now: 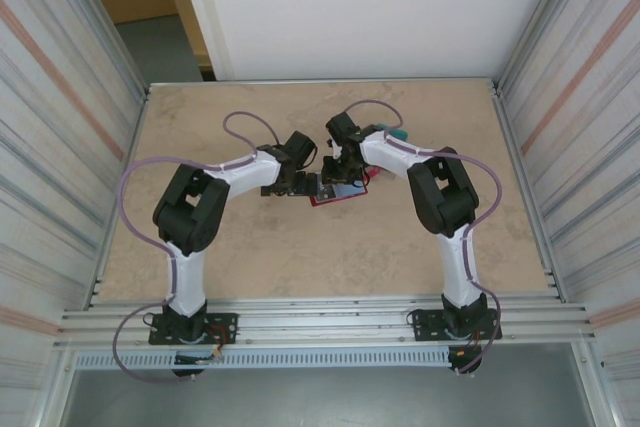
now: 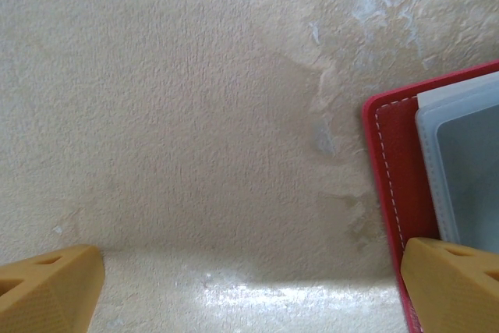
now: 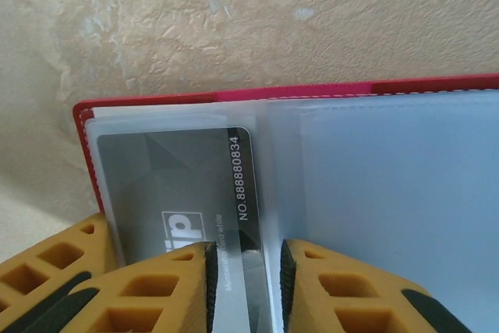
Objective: Take the credit cards out of the card holder
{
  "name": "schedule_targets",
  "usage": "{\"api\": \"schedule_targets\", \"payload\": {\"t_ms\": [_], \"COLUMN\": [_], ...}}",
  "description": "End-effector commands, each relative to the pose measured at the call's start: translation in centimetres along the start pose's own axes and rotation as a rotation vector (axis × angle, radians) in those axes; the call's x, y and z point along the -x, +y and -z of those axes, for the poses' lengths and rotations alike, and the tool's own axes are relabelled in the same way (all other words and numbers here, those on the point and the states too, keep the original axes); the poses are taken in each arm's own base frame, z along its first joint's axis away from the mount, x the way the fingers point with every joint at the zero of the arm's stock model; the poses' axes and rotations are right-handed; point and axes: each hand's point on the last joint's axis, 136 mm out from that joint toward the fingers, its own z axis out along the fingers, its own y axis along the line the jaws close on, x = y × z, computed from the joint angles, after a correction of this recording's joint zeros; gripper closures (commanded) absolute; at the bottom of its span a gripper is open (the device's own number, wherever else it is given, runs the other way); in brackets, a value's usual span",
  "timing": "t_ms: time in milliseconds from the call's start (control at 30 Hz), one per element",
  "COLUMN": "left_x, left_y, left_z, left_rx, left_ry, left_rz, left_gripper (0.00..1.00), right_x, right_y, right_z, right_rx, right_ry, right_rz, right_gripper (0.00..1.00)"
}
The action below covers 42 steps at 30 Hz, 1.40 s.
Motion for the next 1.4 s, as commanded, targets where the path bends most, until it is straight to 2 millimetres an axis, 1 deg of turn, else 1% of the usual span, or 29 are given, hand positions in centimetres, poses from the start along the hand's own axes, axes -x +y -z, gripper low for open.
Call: {"api": "schedule_targets", "payload": {"t_ms": [0,100,200,367,567,667,833,1067,1200,1367], "left_x": [-2.1,-2.0,-2.0,-2.1,-2.5,-2.4,-2.4,-2.3,-2.2,-2.3], "left_y": [2.0,2.0,2.1,2.4,2.9,2.9,2.8,2.7,2.8,2.8], "left_z": [-1.5,-1.4,-1.3,-1.3,-1.6,-1.5,-1.4,-1.3,-1.2,-1.2], "left_rx": [0.086,0.088,0.091,0.098,0.109,0.107,0.103,0.102,0.105,0.106], "left_ry": [0.081,0.077,0.074,0.076,0.088,0.085,0.086,0.086,0.084,0.086], "left_rz": [-0.004,-0.004,-0.005,-0.004,-0.001,0.002,0.004,0.002,0.002,0.001], "left_gripper": [0.01,0.01,0.01,0.01,0.01,0.01,0.01,0.02,0.01,0.01], "right_x": [-0.1,-0.5,-0.7,-0.4,0.3,0.3,0.0,-0.6,-0.9,-1.3], "right_y": [0.4,0.3,0.2,0.5,0.6,1.1,1.4,0.6,0.1,0.0], "right_z": [-0.4,-0.8,-0.9,0.4,2.4,2.6,1.7,0.0,-0.5,-1.2], "right_rx": [0.015,0.021,0.007,-0.011,-0.022,-0.011,0.005,-0.004,-0.002,0.000], "right_ry": [0.023,0.042,0.044,0.007,-0.055,-0.061,-0.038,0.004,0.024,0.046], "right_rz": [-0.013,-0.016,-0.008,0.013,0.017,0.021,0.024,0.003,-0.008,-0.004], "right_gripper": [0.68,0.65,0.65,0.72,0.71,0.72,0.72,0.69,0.69,0.69]}}
